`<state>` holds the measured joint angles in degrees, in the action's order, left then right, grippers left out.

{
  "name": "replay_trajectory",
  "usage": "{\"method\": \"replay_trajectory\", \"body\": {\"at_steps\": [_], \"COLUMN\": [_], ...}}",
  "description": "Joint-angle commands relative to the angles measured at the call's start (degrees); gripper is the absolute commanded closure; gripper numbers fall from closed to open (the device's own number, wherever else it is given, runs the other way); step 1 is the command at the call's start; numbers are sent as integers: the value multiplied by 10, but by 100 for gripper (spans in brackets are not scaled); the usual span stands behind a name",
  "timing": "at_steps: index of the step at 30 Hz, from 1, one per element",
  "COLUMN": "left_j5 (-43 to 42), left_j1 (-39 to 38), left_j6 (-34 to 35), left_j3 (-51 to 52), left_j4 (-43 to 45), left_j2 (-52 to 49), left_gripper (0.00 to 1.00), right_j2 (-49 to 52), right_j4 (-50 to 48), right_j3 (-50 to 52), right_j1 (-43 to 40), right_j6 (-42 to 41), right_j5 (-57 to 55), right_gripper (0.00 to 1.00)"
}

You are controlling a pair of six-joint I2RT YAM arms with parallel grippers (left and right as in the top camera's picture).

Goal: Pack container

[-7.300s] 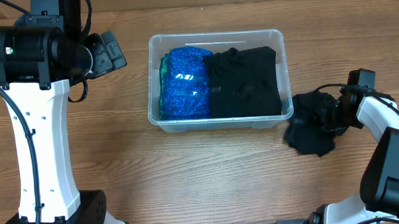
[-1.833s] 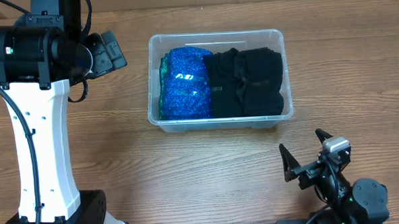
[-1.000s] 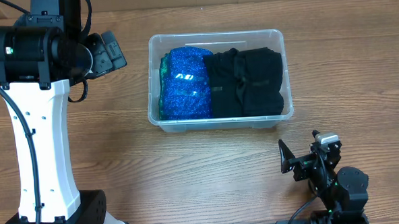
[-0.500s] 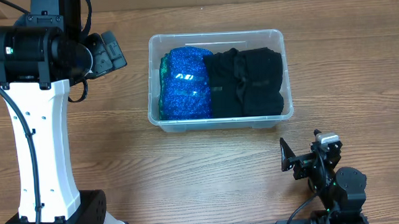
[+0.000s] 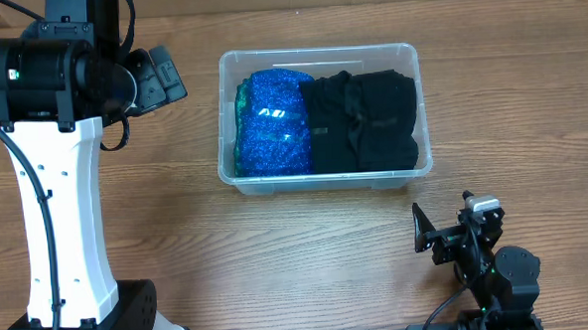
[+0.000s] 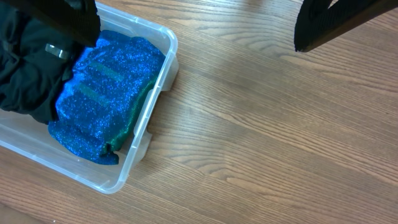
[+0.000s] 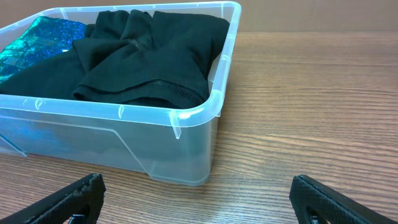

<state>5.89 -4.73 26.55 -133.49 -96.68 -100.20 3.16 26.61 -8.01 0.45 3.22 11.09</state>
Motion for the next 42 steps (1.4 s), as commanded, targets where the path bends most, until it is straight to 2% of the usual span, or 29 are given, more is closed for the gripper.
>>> {"method": "replay_trajectory", "body": {"at_steps": [1, 20, 26, 31, 36, 42], "left_j5": [7, 7, 7, 22, 33, 47], "left_j1": [2, 2, 2, 2, 2, 2], "left_j6": [-9, -9, -9, -9, -9, -9], "left_j3": [1, 0, 3, 10, 98, 311], "left_j4": [-1, -1, -1, 48, 157, 285], "left_j2": [0, 5, 47, 106, 189, 332], "left_gripper": [0, 0, 0, 0, 0, 0], "right_j2": [-7, -7, -7, -7, -7, -7], "right_j4": [-4, -4, -4, -4, -4, -4], "right_j3": [5, 5, 5, 5, 5, 5], "right_j1": [-2, -2, -2, -2, -2, -2], "right_j6": [2, 2, 2, 2, 2, 2], "right_j5": [-7, -7, -7, -7, -7, -7], "right_gripper": [0, 0, 0, 0, 0, 0]}}
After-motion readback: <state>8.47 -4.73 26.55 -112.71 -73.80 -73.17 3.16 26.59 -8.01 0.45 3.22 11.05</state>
